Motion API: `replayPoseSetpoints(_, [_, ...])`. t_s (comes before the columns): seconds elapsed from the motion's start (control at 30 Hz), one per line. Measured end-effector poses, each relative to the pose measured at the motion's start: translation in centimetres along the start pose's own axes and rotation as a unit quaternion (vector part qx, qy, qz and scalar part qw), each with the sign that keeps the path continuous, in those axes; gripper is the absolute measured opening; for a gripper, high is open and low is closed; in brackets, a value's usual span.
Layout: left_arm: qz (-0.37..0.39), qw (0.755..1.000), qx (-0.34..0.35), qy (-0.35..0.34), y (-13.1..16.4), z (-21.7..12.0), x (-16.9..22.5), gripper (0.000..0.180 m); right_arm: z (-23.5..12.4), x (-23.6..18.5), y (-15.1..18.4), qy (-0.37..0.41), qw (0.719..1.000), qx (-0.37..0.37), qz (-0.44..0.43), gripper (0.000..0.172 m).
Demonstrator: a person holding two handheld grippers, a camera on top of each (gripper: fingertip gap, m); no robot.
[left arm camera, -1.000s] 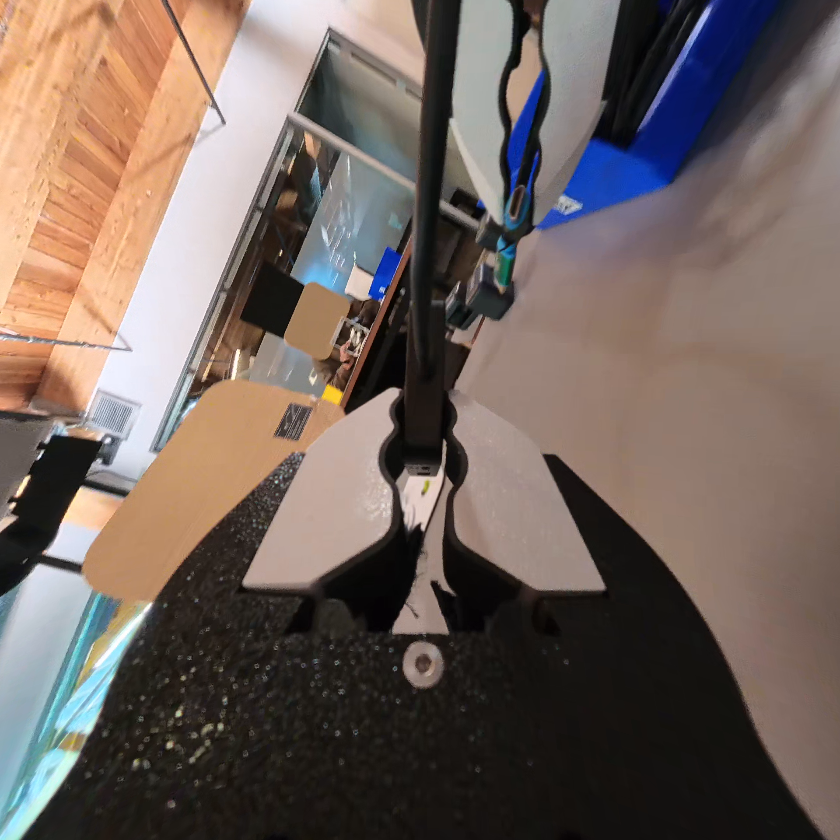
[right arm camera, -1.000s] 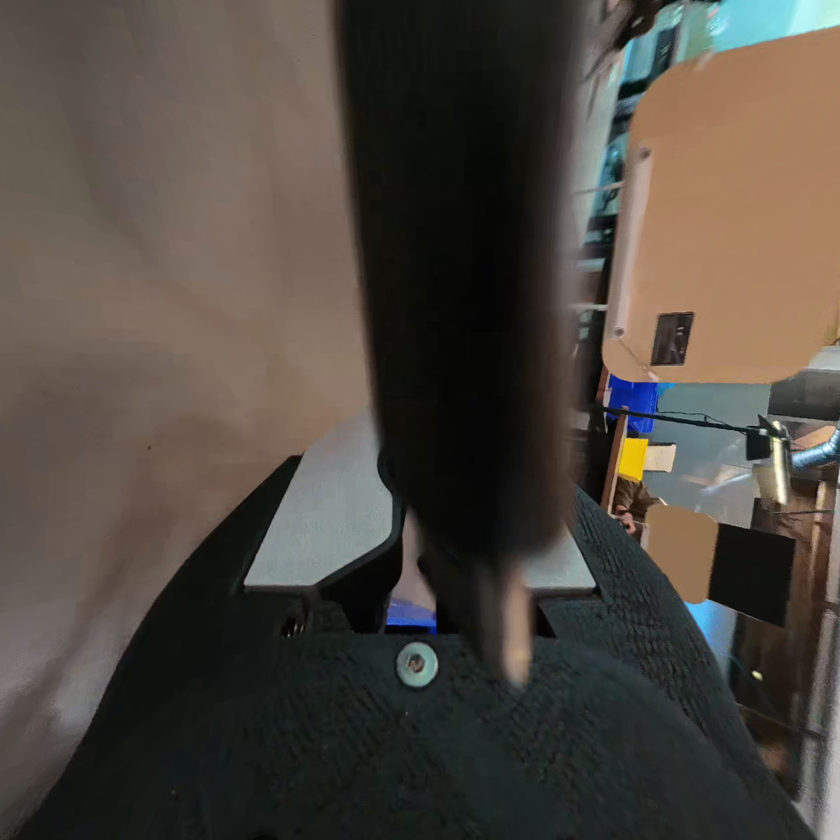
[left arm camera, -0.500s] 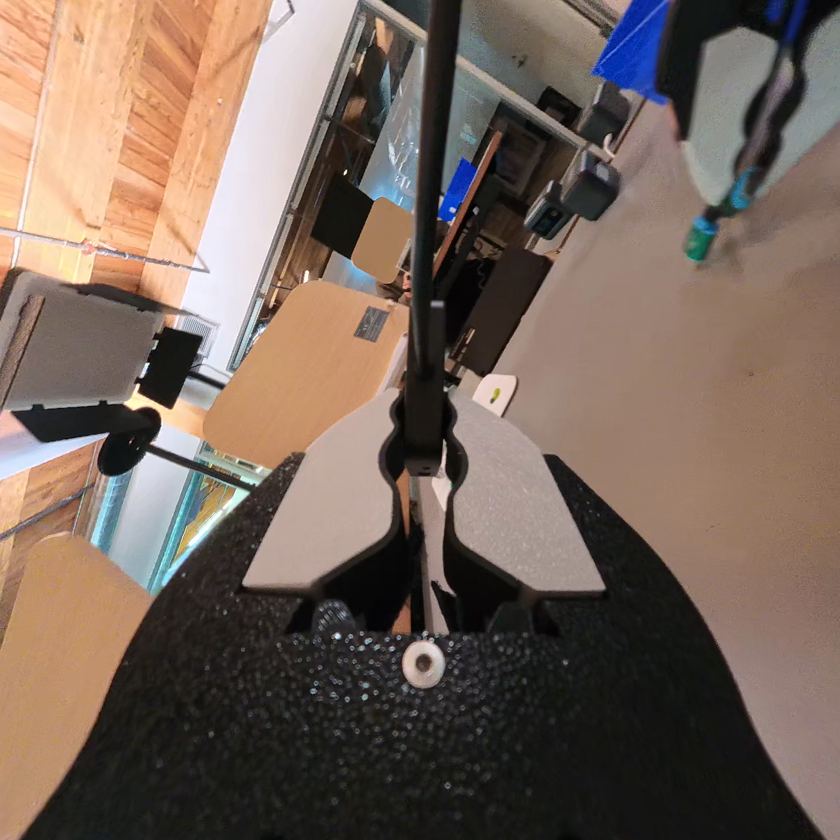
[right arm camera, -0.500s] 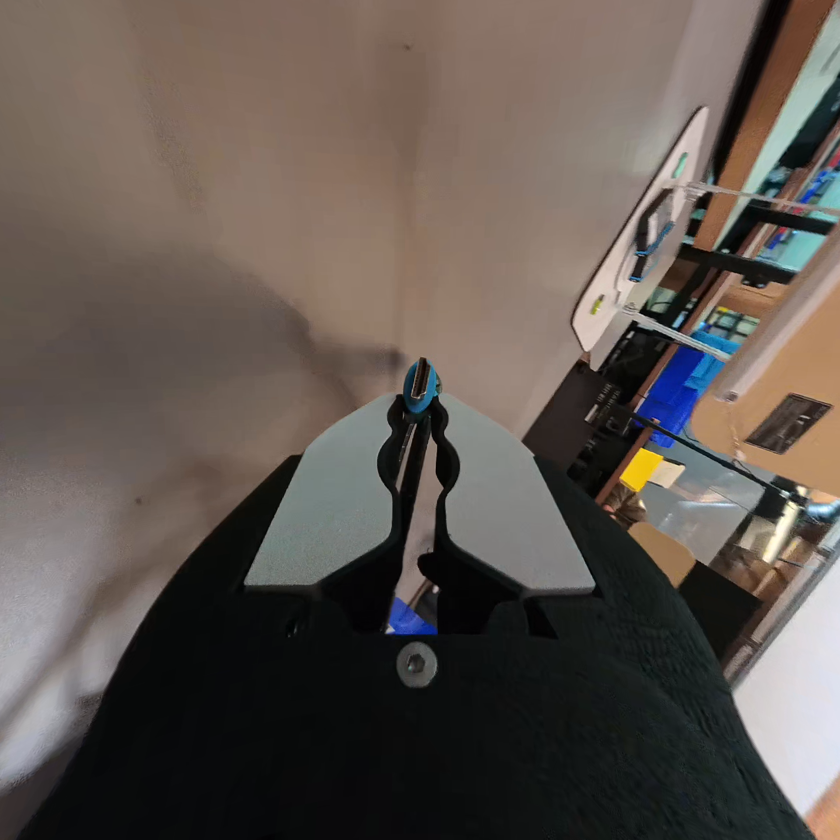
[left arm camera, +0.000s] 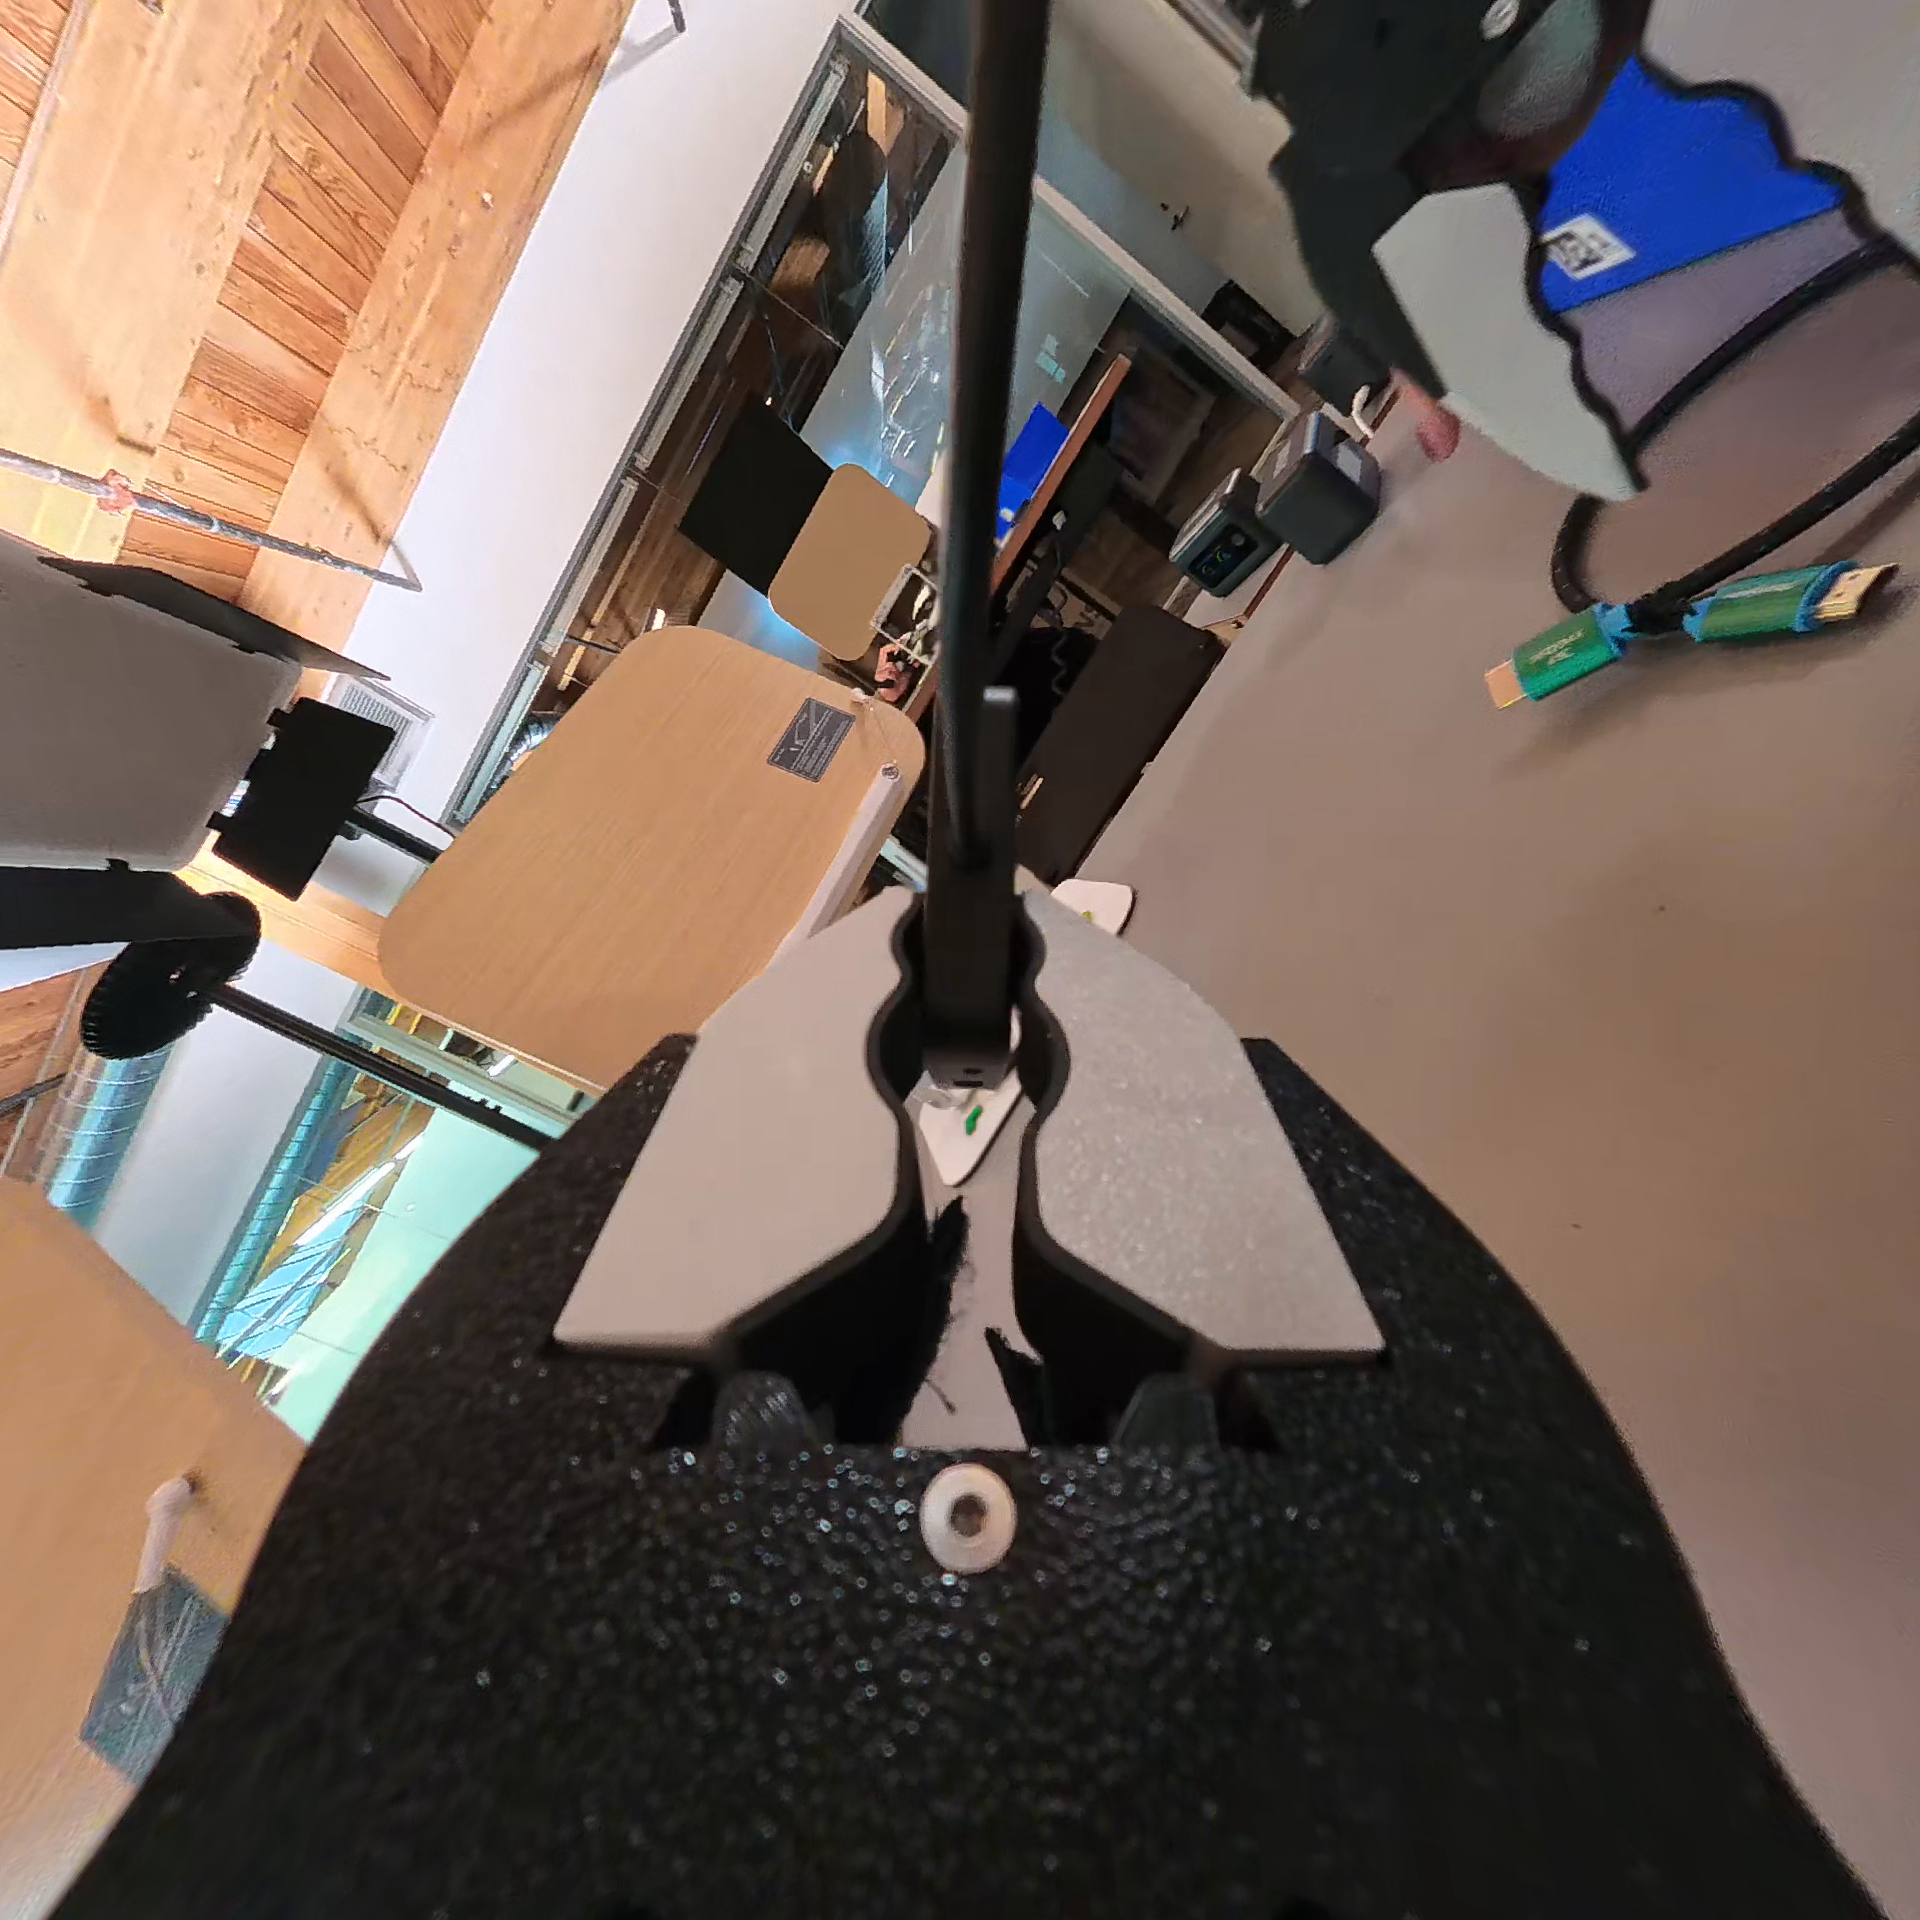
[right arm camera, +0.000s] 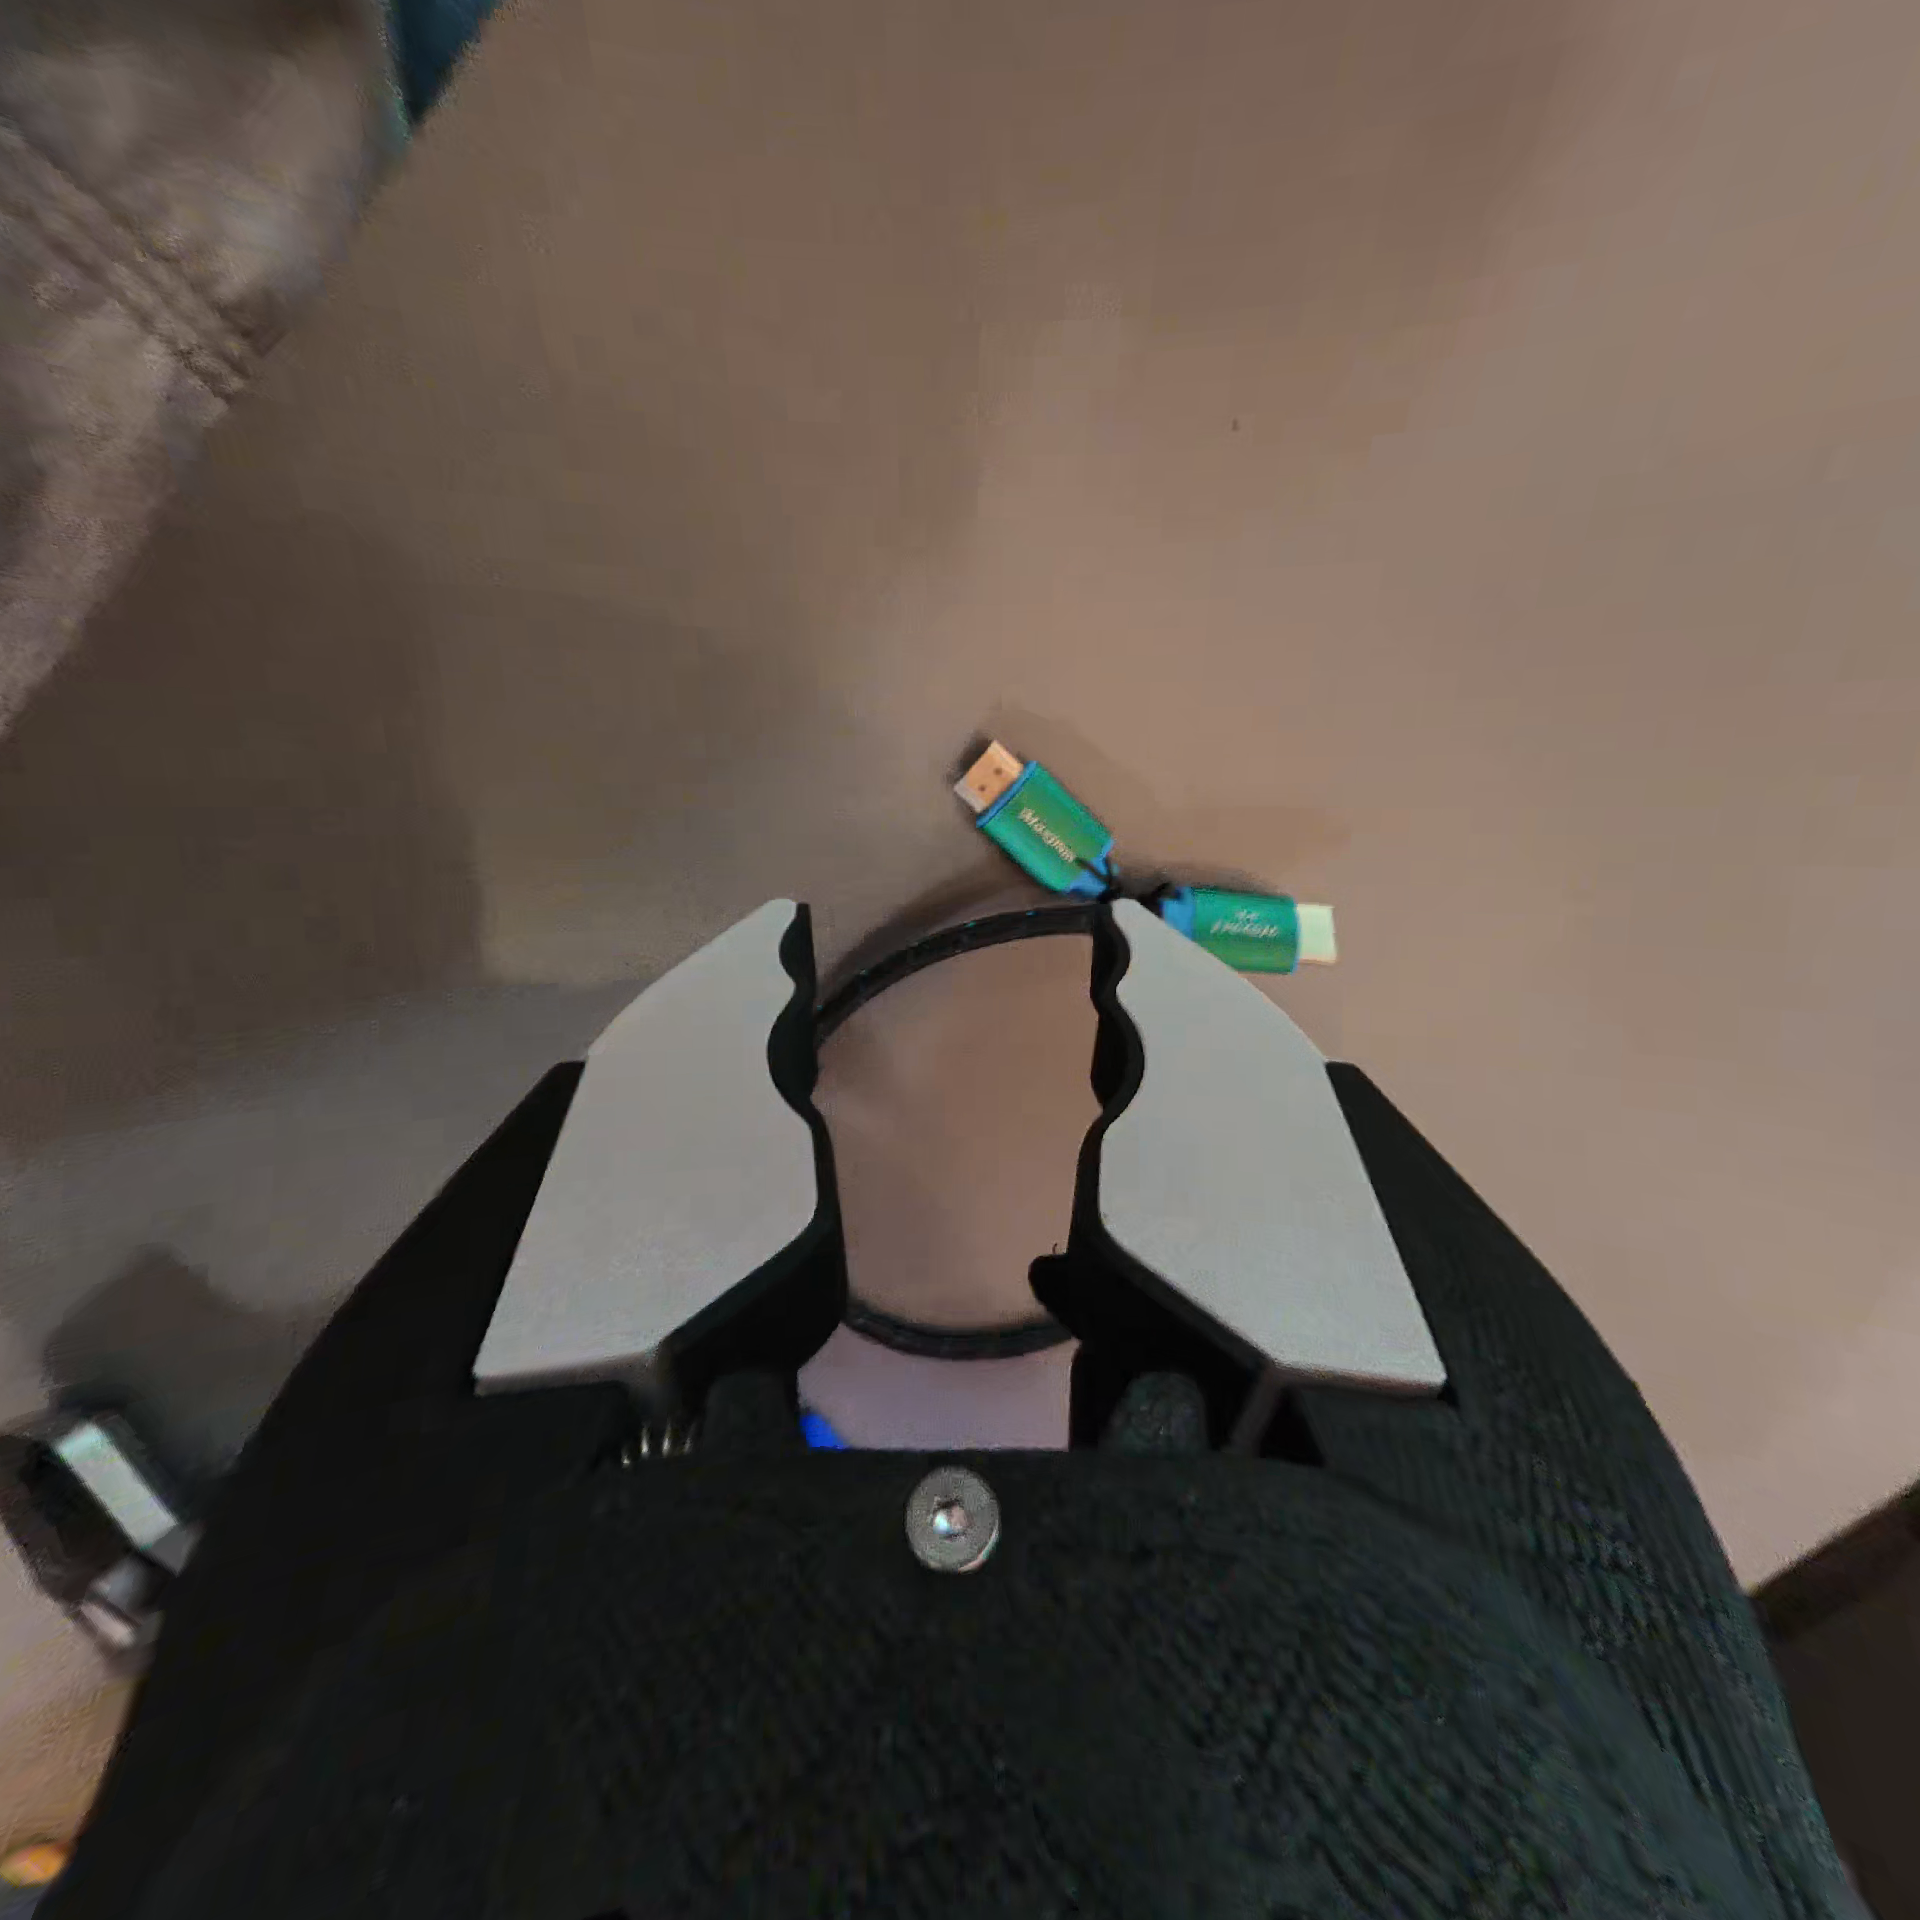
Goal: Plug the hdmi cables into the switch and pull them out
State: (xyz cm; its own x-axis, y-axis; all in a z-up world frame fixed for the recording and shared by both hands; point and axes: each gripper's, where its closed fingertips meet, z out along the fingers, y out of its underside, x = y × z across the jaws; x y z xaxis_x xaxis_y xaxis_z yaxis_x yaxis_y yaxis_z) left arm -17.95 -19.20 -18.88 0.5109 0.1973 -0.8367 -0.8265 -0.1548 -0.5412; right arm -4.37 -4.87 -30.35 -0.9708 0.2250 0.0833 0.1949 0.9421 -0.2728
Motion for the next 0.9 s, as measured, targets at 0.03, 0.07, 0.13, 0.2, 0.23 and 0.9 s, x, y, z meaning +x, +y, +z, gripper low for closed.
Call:
replayPoseSetpoints(0.03, [-0.001, 1.000, 0.000, 0.003, 0.0, 0.1, 0.2, 0.013, 0.1, 0.1, -0.2, -0.018, 1.000, 0.014, -0.019, 0.050])
replayPoseSetpoints(0.07, [-0.002, 1.000, 0.000, 0.007, 0.1, 0.1, 0.3, 0.013, 0.3, 0.2, -0.3, -0.034, 0.999, 0.019, -0.035, 0.049])
replayPoseSetpoints(0.13, [-0.002, 1.000, -0.002, 0.014, 0.2, 0.3, 0.7, 0.013, 1.2, 0.7, -0.4, -0.053, 0.996, 0.013, -0.075, 0.049])
replayPoseSetpoints(0.2, [-0.002, 1.000, -0.005, 0.019, 0.3, 0.4, 0.9, 0.013, 2.1, 1.1, -0.4, -0.066, 0.991, 0.000, -0.118, 0.045])
replayPoseSetpoints(0.23, [-0.003, 1.000, -0.006, 0.020, 0.4, 0.4, 1.0, 0.013, 2.6, 1.3, -0.3, -0.071, 0.988, -0.006, -0.138, 0.044])
replayPoseSetpoints(0.9, [-0.026, 0.999, -0.011, 0.045, 0.7, 1.6, 3.1, 0.013, 4.5, 1.9, 1.4, -0.114, 0.988, -0.021, -0.106, 0.021])
